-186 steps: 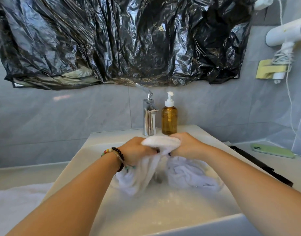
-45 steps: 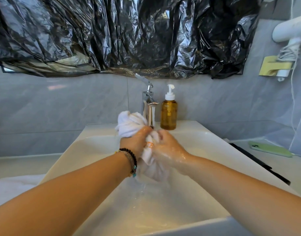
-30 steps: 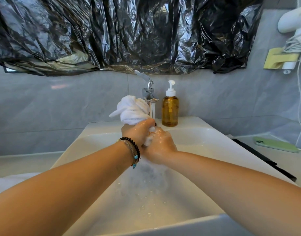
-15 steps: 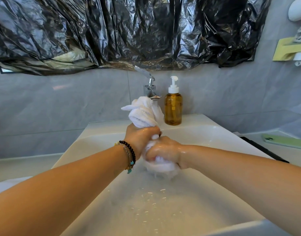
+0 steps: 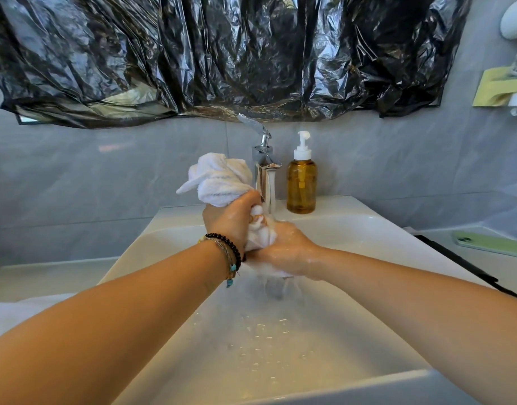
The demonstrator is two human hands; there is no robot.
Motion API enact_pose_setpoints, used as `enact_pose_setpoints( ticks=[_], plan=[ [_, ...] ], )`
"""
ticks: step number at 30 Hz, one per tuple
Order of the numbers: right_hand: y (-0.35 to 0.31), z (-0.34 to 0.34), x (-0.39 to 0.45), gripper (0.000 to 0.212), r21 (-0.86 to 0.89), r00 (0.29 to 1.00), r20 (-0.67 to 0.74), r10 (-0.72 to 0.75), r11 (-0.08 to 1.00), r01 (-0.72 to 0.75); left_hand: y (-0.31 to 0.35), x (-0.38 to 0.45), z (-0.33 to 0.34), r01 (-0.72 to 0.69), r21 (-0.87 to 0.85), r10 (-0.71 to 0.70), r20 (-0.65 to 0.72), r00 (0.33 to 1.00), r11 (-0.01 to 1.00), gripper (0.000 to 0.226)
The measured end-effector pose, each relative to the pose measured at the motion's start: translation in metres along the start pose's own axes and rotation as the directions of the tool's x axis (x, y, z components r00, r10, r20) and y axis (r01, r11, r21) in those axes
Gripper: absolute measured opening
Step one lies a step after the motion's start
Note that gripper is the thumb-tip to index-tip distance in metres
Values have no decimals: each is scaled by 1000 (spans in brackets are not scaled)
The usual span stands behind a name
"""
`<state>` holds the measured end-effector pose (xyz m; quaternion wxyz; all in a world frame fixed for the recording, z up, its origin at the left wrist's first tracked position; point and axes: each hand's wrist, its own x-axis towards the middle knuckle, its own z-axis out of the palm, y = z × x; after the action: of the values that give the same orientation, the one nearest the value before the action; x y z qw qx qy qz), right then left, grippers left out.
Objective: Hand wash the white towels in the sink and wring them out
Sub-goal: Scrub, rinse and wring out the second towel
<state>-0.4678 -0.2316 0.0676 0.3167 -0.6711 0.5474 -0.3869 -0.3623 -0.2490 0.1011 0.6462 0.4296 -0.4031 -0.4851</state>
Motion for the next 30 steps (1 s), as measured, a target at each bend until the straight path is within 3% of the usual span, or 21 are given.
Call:
enact_pose_setpoints(
  ticks=[3,6,9,11,13,16,23,25,30],
  plan=[
    [-2,4,7,41,-125,987,-60,-149,982,141,8,1,-3,47,-62,-48,-15,999,997,13],
    [-9,0,7,40,-175,981,-18,-194,966,188,12,1,-5,26,-42,-28,-24,999,999,15],
    [-12,-6,3,48,-238,982,123,-146,956,172,13,0,-7,-48,32,50,-49,998,998,19],
    [1,-11,0,57,-325,969,246,-28,939,110,16,1,-12,-84,91,89,-49,995,992,24],
    [20,-19,-1,51,-500,950,296,101,864,64,21,3,-20,-110,128,116,-40,992,986,26],
    [36,-24,0,34,-524,938,301,170,852,14,27,12,-33,-122,133,132,-71,989,984,26],
    [38,-14,3,11,-465,949,275,152,885,-7,20,34,-58,54,83,-44,-126,991,995,29],
    [35,-17,1,14,-472,947,285,145,882,7,19,37,-62,84,80,-74,-118,990,993,31],
    [28,-16,-6,20,-660,921,376,106,728,186,15,35,-62,79,94,-68,-111,991,992,27]
  ],
)
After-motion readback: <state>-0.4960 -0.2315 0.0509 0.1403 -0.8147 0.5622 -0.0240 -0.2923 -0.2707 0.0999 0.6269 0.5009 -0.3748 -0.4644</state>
